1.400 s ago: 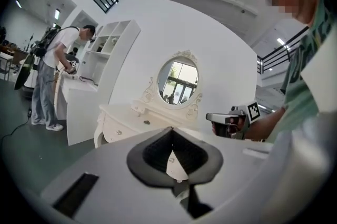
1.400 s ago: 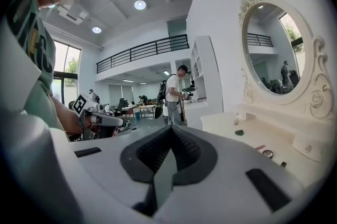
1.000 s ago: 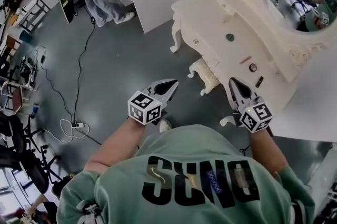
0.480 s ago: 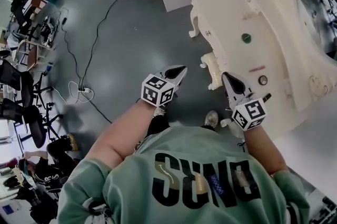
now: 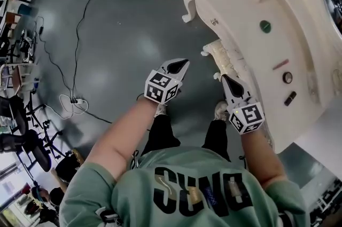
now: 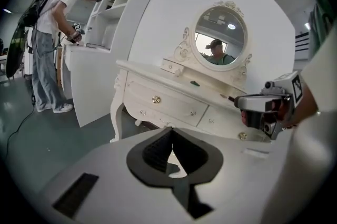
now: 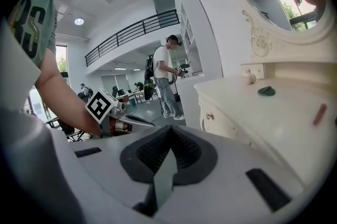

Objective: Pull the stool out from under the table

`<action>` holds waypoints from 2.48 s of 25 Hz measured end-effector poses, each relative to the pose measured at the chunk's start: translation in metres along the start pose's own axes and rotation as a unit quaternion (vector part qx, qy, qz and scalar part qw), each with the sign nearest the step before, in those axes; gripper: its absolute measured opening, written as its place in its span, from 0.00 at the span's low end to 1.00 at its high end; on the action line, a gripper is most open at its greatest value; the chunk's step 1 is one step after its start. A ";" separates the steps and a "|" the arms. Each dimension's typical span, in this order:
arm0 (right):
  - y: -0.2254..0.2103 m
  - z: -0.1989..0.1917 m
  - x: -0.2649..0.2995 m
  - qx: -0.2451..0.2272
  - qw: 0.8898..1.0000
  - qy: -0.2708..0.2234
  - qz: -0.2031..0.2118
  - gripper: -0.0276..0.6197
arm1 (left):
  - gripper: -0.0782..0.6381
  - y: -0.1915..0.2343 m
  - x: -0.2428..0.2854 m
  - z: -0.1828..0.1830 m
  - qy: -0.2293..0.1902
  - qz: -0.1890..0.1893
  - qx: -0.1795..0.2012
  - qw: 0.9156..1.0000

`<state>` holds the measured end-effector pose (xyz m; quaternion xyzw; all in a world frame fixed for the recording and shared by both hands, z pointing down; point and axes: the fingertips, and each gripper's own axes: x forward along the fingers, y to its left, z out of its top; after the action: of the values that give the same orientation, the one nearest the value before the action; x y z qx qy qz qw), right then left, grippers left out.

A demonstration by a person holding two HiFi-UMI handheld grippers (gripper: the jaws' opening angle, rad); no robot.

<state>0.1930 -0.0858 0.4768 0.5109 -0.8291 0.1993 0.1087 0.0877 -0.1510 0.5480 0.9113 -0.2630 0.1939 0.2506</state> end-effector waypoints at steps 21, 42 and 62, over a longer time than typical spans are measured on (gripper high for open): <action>-0.086 -0.211 0.113 0.010 0.999 0.039 -0.012 0.03 | 0.35 0.118 0.255 -0.198 0.054 -0.017 0.075 0.996; -0.117 -0.244 0.121 0.022 0.999 0.031 -0.031 0.03 | 0.53 0.124 0.394 -0.270 0.146 -0.070 0.314 0.936; -0.084 -0.265 0.114 0.044 0.998 0.046 0.003 0.04 | 0.43 0.141 0.347 -0.292 0.162 -0.054 0.329 0.929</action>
<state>0.2094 -0.0939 0.7762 0.5028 -0.8153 0.2592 0.1237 0.2143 -0.2243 1.0002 0.9116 -0.0912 0.4006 -0.0136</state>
